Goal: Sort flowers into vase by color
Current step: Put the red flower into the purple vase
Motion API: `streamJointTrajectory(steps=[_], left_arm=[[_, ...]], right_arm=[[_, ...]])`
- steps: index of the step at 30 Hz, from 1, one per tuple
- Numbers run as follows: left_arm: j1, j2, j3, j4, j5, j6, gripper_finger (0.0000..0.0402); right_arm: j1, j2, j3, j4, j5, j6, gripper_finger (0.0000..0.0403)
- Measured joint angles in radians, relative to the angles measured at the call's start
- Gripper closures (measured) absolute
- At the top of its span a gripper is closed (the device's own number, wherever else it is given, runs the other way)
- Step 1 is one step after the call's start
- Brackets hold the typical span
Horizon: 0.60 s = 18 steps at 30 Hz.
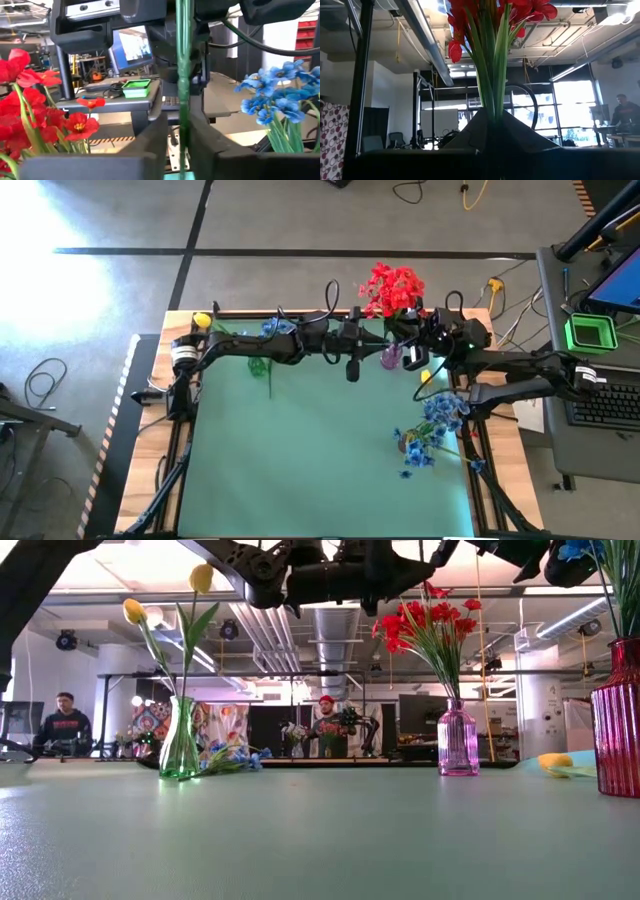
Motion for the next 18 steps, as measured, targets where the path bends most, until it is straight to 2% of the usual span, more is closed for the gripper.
streamJointTrajectory(steps=[2, 9, 13, 18], left_arm=[[0.001, 0.0, -0.004, -0.003, -0.002, -0.002, 0.0393], [0.005, -0.011, -0.008, -0.052, -0.004, -0.002, 0.04], [0.006, -0.017, -0.016, -0.101, -0.006, -0.002, 0.0401], [0.007, -0.018, -0.018, -0.139, -0.007, -0.001, 0.0401]], right_arm=[[0.0, 0.0, 0.0, -0.003, 0.001, 0.008, 0.0381], [0.0, -0.004, 0.0, -0.04, 0.008, 0.038, 0.0366], [0.0, -0.025, 0.0, -0.13, 0.055, 0.039, 0.0334], [0.0, -0.083, 0.0, -0.27, 0.061, 0.036, 0.028]])
